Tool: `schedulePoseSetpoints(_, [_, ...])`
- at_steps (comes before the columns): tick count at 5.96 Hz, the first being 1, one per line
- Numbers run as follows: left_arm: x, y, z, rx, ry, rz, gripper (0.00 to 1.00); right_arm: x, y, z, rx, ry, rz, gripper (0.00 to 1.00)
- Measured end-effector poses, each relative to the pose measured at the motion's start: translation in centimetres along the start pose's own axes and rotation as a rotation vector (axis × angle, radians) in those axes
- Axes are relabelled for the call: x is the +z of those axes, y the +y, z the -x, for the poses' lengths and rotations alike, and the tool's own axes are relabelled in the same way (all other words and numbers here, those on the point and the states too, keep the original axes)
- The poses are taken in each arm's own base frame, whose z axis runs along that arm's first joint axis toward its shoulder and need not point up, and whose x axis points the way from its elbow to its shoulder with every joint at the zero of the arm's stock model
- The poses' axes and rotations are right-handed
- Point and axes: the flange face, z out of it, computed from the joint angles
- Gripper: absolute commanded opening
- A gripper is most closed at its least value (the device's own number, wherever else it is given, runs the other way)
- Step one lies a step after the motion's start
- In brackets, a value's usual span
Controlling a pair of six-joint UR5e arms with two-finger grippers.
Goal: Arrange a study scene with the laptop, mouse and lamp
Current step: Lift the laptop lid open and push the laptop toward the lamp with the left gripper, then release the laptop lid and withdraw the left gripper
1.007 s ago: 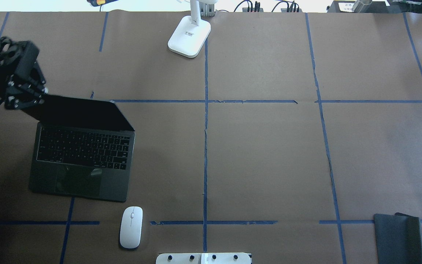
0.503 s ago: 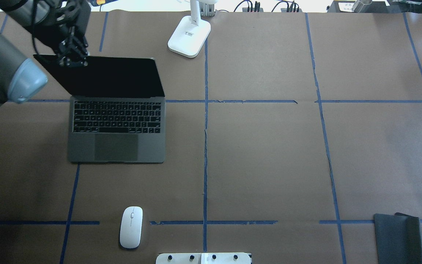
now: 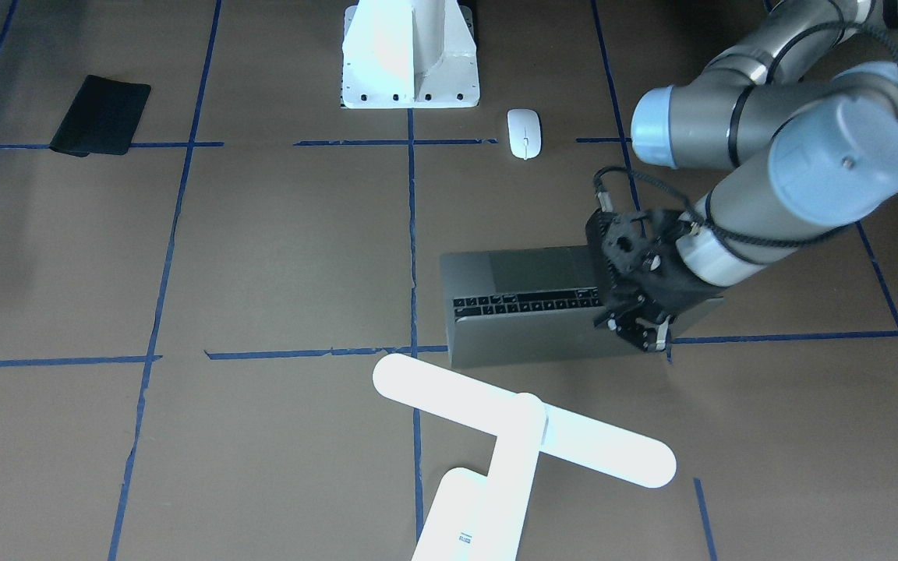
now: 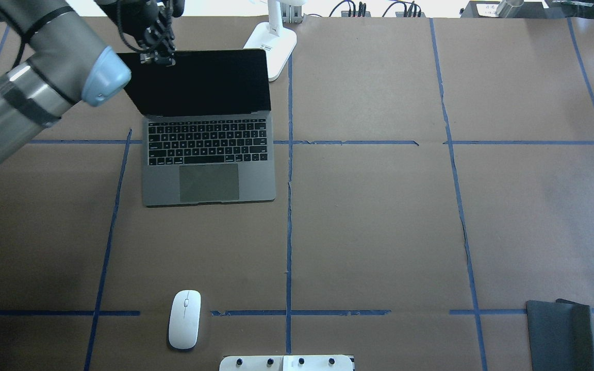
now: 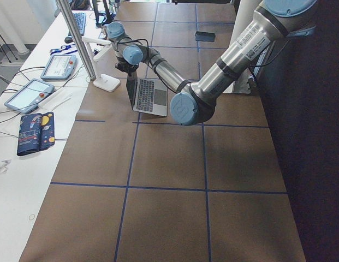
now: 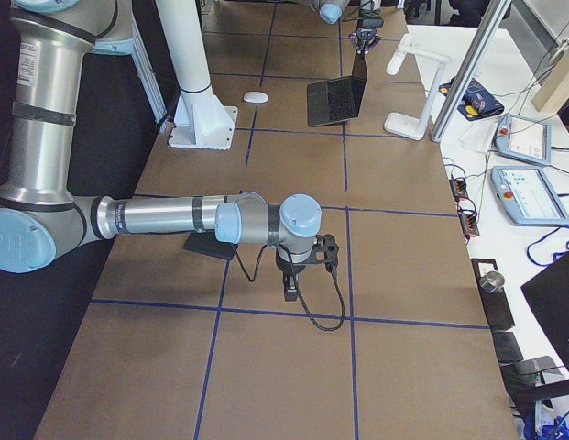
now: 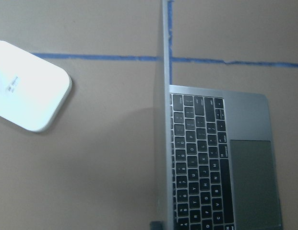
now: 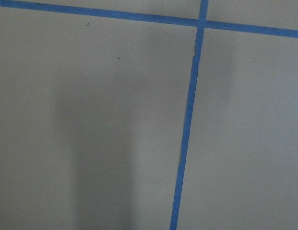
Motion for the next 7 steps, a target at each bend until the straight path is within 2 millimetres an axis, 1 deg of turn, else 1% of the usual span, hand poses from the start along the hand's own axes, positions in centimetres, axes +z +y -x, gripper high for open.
schedulePoseSetpoints(1, [1.4, -1.1, 2.2, 0.006, -0.002, -0.004, 0.24, 0.0, 0.0, 0.0, 0.001, 0.000, 0.001, 1.00])
schedulePoseSetpoints(2, [2.0, -1.4, 3.2, 0.005, -0.003, -0.005, 0.71, 0.1, 0.0, -0.1, 0.002, 0.000, 0.002, 1.00])
schedulePoseSetpoints(3, [2.0, -1.4, 3.5, 0.002, -0.005, -0.005, 1.00, 0.1, 0.1, -0.1, 0.003, 0.000, 0.003, 1.00])
schedulePoseSetpoints(4, [1.5, -1.3, 3.2, 0.007, -0.013, -0.014, 1.00, 0.1, 0.1, -0.1, 0.004, 0.000, 0.004, 1.00])
schedulePoseSetpoints(5, [0.3, -0.4, 2.1, 0.000, -0.029, -0.030, 1.00, 0.1, 0.1, -0.1, 0.005, 0.000, 0.004, 1.00])
schedulePoseSetpoints(6, [-1.3, 2.1, 0.1, -0.025, -0.051, -0.046, 1.00, 0.1, 0.1, -0.1, 0.004, 0.000, 0.003, 1.00])
schedulePoseSetpoints(7, [-3.4, 5.4, -2.5, -0.061, -0.074, -0.055, 1.00, -0.1, -0.1, 0.1, -0.001, 0.000, -0.001, 1.00])
